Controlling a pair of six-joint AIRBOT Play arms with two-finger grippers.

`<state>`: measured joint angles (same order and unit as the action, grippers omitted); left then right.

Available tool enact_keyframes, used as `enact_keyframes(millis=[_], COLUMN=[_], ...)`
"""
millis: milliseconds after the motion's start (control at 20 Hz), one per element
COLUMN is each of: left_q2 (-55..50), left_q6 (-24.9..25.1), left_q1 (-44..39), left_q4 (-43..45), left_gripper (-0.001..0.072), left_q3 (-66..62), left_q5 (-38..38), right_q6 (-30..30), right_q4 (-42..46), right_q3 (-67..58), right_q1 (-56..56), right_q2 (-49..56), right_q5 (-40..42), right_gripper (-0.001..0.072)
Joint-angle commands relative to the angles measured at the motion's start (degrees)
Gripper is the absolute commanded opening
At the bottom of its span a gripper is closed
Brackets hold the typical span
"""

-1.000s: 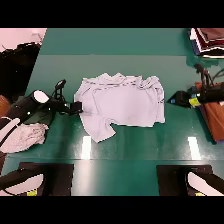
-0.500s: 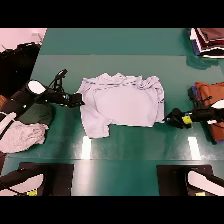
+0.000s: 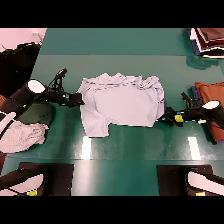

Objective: Fold the shirts.

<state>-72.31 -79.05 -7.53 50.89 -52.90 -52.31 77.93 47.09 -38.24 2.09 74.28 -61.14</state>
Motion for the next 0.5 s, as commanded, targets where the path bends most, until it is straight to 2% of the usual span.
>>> enact_keyframes(millis=[0, 200, 300, 450], left_q2=[0.07, 0.94, 4.17, 11.47], left_q6=[0.00, -0.02, -0.17, -1.01], left_q1=[-0.04, -0.04, 0.09, 0.09], left_q4=[0.02, 0.13, 1.16, 6.36], left_gripper=[0.0022, 0.0022, 0.0021, 0.0021], left_q3=[-0.07, -0.07, -1.46, -9.42], left_q5=[-0.90, -1.22, -1.53, -5.86], right_q6=[0.02, 0.00, -0.02, 0.00], right_q4=[0.04, 0.94, 1.42, 3.28], right_q3=[0.02, 0.00, -1.20, -9.90], right_q1=[-0.20, -0.20, 0.09, 1.46], right_q2=[0.09, -1.88, -6.47, -15.04], right_q5=[1.22, 1.25, 0.92, -2.49], right_gripper=[0.0014, 0.0013, 0.0013, 0.0012])
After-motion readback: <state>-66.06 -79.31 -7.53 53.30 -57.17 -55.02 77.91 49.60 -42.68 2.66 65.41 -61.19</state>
